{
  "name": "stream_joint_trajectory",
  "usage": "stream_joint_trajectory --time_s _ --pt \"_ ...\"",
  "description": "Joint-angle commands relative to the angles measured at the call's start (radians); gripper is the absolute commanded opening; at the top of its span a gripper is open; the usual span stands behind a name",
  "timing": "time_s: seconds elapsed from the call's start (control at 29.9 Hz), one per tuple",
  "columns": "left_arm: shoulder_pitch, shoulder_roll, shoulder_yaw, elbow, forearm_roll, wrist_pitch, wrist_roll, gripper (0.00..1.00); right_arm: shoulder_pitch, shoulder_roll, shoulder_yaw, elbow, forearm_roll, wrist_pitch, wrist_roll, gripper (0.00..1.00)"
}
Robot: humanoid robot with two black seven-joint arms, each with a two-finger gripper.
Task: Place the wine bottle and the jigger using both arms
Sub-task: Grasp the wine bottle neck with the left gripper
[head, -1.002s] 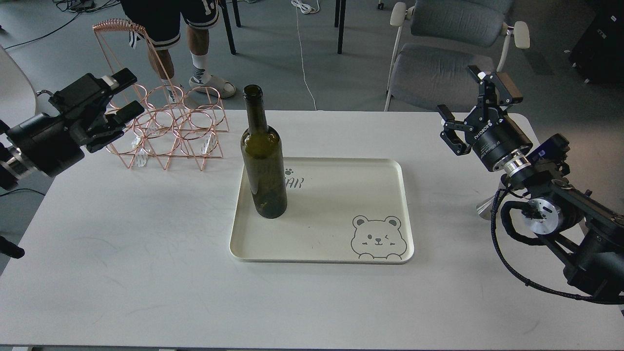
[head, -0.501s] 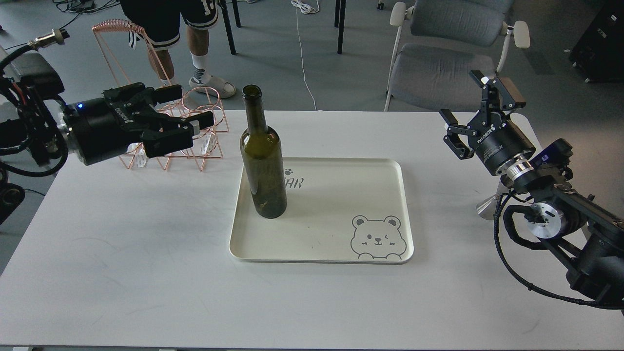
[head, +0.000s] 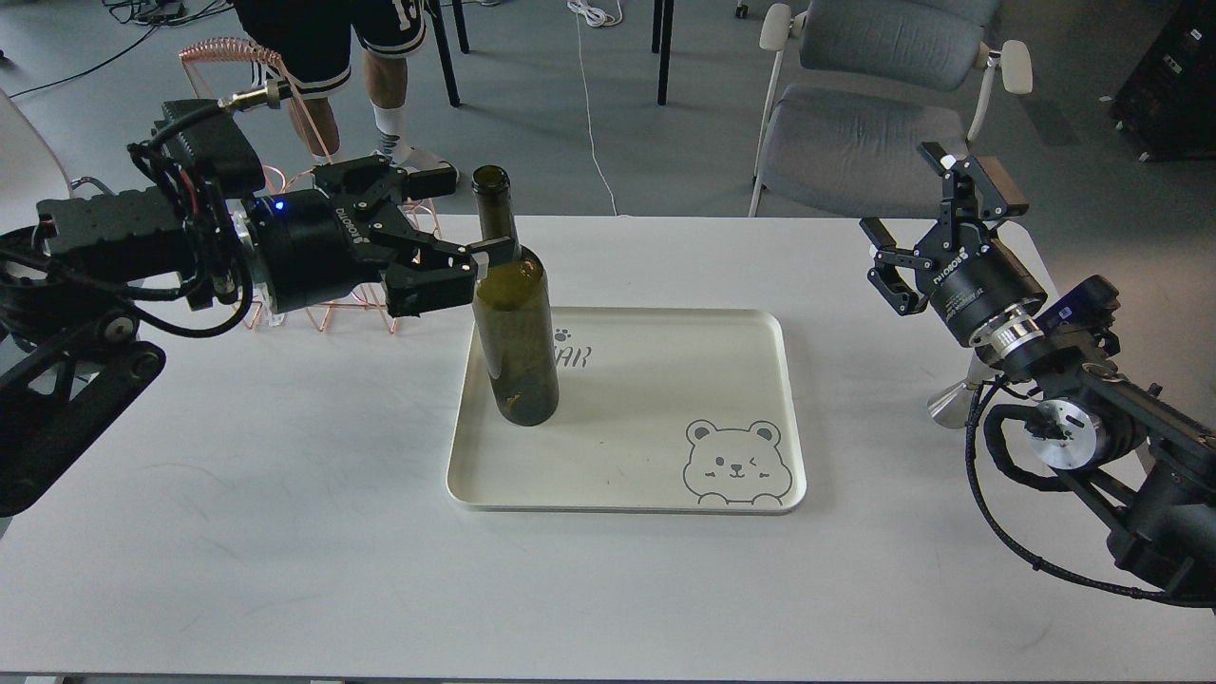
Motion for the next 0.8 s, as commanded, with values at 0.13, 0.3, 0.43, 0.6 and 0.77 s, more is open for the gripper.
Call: stream_joint_trajectory --time_s 0.13,0.3,0.43,0.6,0.77 --pt "-0.028 -0.033 0.028 0.033 0.002 -0.001 0.0 1.0 0.0 -0.001 0.0 0.0 0.0 0.0 0.0 0.98" --pt "-0.069 -0.076 0.065 0.091 0.005 0.001 0.0 0.99 0.0 -0.001 0.0 0.001 0.0 0.0 0.0 0.98" --pt "-0.08 -0.083 0.074 0.096 0.005 0.001 0.0 0.94 0.0 -0.001 0.0 0.001 0.0 0.0 0.0 0.98" --pt "-0.081 -0.085 0.075 0.096 0.028 0.001 0.0 0.55 -0.001 -0.001 0.0 0.003 0.0 0.0 0.0 0.98" --pt "-0.08 -0.085 0.074 0.096 0.039 0.004 0.0 0.38 -0.004 -0.001 0.0 0.003 -0.002 0.002 0.0 0.98"
